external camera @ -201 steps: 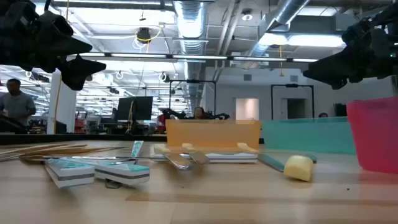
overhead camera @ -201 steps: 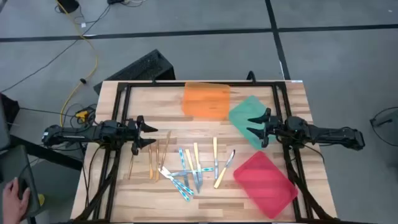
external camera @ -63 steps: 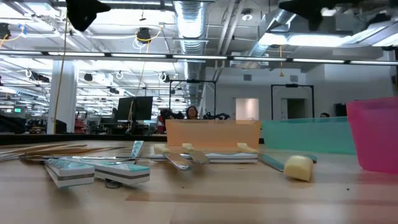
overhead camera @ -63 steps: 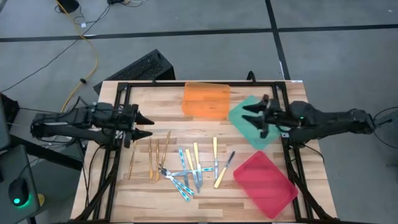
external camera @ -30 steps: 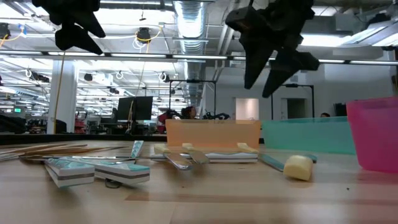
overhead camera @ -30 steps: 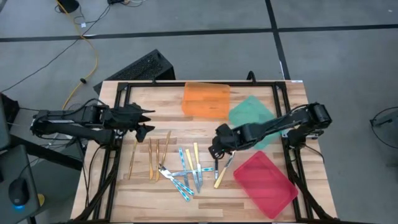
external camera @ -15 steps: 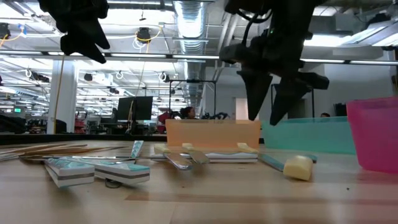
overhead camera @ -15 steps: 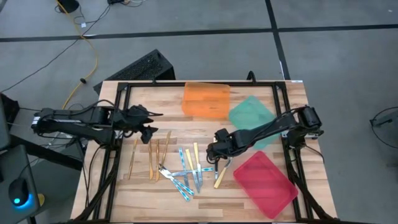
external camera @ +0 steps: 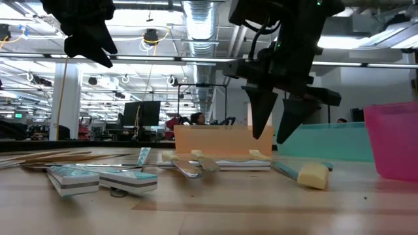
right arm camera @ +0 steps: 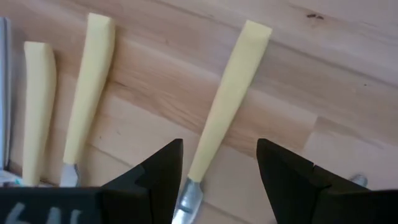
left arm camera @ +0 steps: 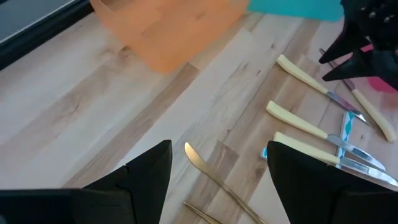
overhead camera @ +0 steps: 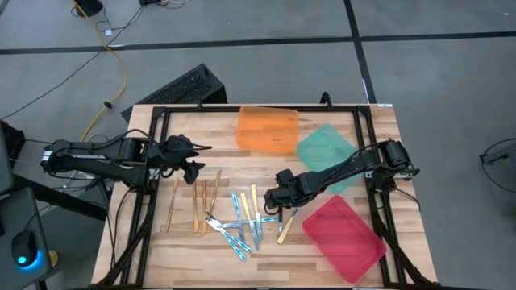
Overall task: Sort silverware by color (type)
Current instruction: Put the gold knife into the orange bin
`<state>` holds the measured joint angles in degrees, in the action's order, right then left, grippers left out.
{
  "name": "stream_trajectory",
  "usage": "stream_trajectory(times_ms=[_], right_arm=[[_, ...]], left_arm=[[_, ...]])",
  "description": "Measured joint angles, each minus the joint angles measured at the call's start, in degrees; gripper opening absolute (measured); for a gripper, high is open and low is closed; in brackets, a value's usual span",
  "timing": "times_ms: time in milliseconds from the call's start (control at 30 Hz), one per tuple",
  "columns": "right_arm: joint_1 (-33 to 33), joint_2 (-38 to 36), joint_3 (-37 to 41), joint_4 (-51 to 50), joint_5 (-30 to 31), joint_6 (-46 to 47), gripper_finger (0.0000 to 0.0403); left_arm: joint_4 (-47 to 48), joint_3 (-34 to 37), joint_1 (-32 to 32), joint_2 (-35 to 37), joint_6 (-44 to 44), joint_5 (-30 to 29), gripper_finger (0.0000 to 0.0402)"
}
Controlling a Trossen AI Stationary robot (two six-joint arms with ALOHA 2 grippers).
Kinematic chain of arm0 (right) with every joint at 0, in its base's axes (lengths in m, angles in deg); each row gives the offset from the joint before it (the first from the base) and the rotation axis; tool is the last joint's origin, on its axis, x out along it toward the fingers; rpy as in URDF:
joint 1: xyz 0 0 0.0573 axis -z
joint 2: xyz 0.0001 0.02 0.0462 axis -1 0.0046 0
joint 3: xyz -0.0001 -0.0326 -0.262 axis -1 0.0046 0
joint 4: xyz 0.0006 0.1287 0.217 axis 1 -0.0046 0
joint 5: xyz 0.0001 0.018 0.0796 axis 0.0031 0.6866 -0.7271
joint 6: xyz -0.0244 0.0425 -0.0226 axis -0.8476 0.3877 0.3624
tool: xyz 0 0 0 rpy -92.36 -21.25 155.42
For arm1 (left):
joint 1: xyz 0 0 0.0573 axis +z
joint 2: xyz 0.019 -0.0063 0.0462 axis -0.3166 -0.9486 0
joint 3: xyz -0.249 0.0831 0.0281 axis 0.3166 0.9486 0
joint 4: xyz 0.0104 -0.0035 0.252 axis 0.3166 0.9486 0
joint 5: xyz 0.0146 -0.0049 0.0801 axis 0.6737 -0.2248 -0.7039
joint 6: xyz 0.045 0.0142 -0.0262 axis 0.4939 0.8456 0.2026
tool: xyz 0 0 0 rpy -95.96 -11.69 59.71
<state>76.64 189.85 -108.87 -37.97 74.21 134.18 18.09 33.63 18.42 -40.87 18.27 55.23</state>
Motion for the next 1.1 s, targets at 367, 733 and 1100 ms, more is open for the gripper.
stream_trajectory(times_ms=[367, 733, 1100], right_arm=[[0.52, -0.17, -3.98, 2.45, 2.9, -10.55, 0.0227], [1.43, -0.26, -22.76, -2.18, 11.29, -35.66, 0.0227], [8.22, -0.36, -56.03, -21.81, 7.93, -65.7, 0.0227]], left_arm=[[-6.74, 0.0, 0.0, 1.22, 1.48, 0.65, 0.0245], [-16.98, 0.0, 0.0, 2.41, 8.09, 3.88, 0.0245], [-20.57, 0.0, 0.44, 2.81, 13.83, 1.58, 0.0245]])
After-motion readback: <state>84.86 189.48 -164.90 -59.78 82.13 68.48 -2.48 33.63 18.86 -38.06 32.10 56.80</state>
